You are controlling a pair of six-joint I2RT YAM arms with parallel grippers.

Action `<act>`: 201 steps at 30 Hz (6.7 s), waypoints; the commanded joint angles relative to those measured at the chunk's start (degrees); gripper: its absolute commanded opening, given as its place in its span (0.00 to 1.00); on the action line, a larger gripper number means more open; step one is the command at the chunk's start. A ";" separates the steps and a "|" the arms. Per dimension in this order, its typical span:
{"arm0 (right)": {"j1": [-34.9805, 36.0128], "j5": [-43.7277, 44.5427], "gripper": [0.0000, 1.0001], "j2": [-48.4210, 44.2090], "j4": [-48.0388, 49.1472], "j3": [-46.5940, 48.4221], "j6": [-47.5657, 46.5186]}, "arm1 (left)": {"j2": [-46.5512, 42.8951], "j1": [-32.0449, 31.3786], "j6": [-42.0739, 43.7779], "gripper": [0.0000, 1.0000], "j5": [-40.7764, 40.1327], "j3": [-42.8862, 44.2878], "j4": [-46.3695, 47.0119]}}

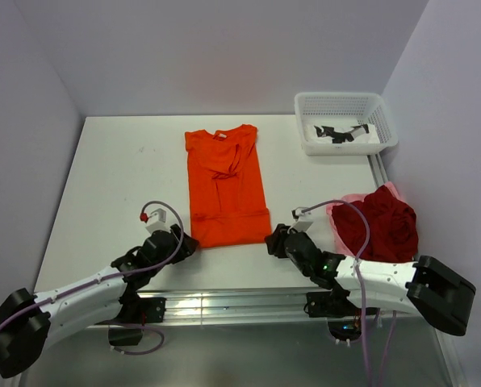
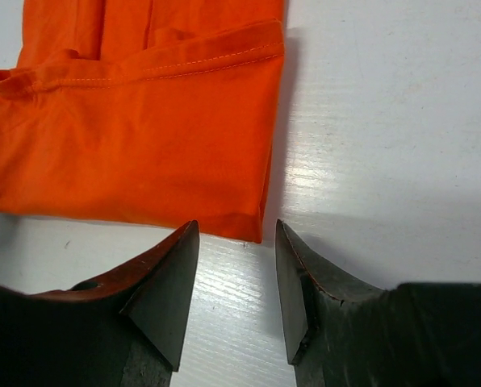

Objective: Roll the t-shirts
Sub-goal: Fold the tshirt

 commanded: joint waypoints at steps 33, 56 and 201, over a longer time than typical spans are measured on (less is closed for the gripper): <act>1.57 2.57 0.43 6.50 6.83 1.35 -3.57 | -4.45 -5.06 -0.88 0.52 -9.23 1.37 -1.00; 1.49 2.65 0.33 12.13 6.48 3.37 -3.48 | 2.07 -10.42 -4.74 0.48 -13.71 -0.38 1.81; -26.55 -36.64 0.25 41.30 -10.84 50.21 -8.93 | 45.74 29.48 16.26 0.37 31.37 51.91 -11.64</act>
